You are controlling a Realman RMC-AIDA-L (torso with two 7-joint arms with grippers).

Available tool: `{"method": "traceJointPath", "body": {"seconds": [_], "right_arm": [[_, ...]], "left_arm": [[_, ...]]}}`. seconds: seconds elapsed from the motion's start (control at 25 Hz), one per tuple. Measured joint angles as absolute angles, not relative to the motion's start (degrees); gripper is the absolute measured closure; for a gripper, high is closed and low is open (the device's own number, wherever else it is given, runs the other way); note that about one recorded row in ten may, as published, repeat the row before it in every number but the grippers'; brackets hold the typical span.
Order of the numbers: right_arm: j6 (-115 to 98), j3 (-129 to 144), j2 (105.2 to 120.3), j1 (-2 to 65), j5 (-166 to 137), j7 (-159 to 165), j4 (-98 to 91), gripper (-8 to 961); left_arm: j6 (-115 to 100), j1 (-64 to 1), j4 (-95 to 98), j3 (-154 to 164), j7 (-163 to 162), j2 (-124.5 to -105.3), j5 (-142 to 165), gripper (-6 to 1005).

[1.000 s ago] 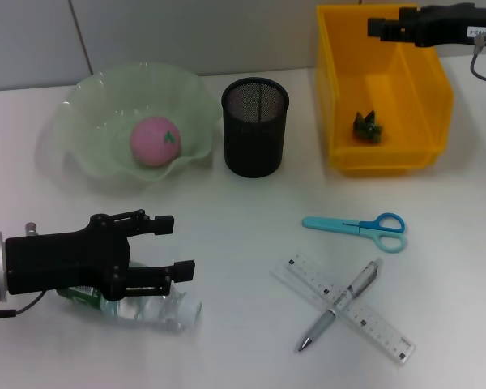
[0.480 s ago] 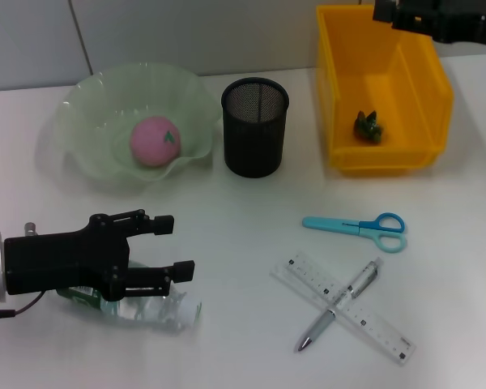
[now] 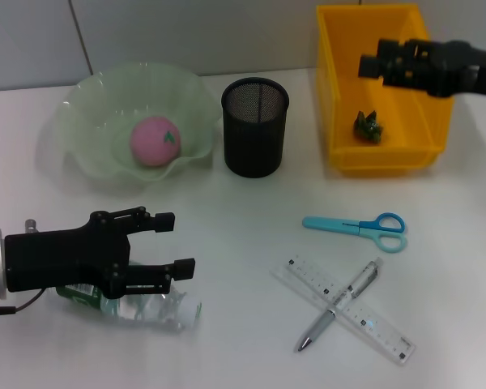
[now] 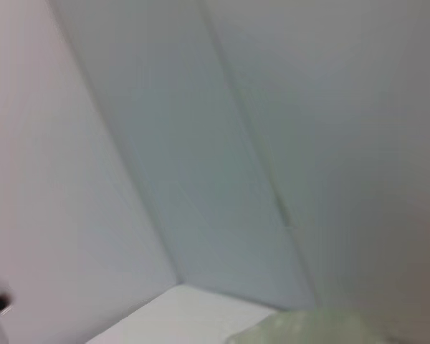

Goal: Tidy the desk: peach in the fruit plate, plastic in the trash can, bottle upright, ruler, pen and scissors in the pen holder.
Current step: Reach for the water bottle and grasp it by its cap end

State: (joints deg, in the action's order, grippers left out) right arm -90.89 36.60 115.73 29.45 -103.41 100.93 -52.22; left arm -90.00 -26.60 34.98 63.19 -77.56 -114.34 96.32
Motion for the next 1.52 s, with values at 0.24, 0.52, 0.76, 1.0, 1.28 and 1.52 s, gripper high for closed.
{"method": "traceJointPath", "body": {"seconds": [0.24,0.52,0.76,1.0,1.28,1.52], "right_arm": [[-94.96,36.71,115.94,29.36,-108.4,96.66,-50.7,243],[-95.7,38.83,116.19,29.97,-112.64,95.19,-49.33,243],[-95.29,43.23,115.99,30.06,-114.25,94.37,-49.25,243],[-95.13,44.68,116.42,30.14,-116.47,93.07,-49.13,243],[-95.0,45.56,116.79,30.15,-117.46,92.44,-49.13,242],[-94.9,45.63,116.81,30.05,-117.59,92.41,-49.11,242]], "left_arm": [[-89.95,-26.7,34.98,63.19,-77.56,-114.34,96.51,231],[-89.99,-26.72,34.98,63.19,-77.79,-114.24,96.41,234],[-90.0,-26.67,34.99,63.19,-77.78,-114.19,96.41,236],[-89.99,-26.58,34.98,62.62,-77.78,-114.16,96.53,238],[-90.0,-26.65,34.99,62.49,-77.44,-114.07,96.6,241],[-90.96,-26.33,38.15,62.65,-77.55,-113.89,96.71,243]]}}
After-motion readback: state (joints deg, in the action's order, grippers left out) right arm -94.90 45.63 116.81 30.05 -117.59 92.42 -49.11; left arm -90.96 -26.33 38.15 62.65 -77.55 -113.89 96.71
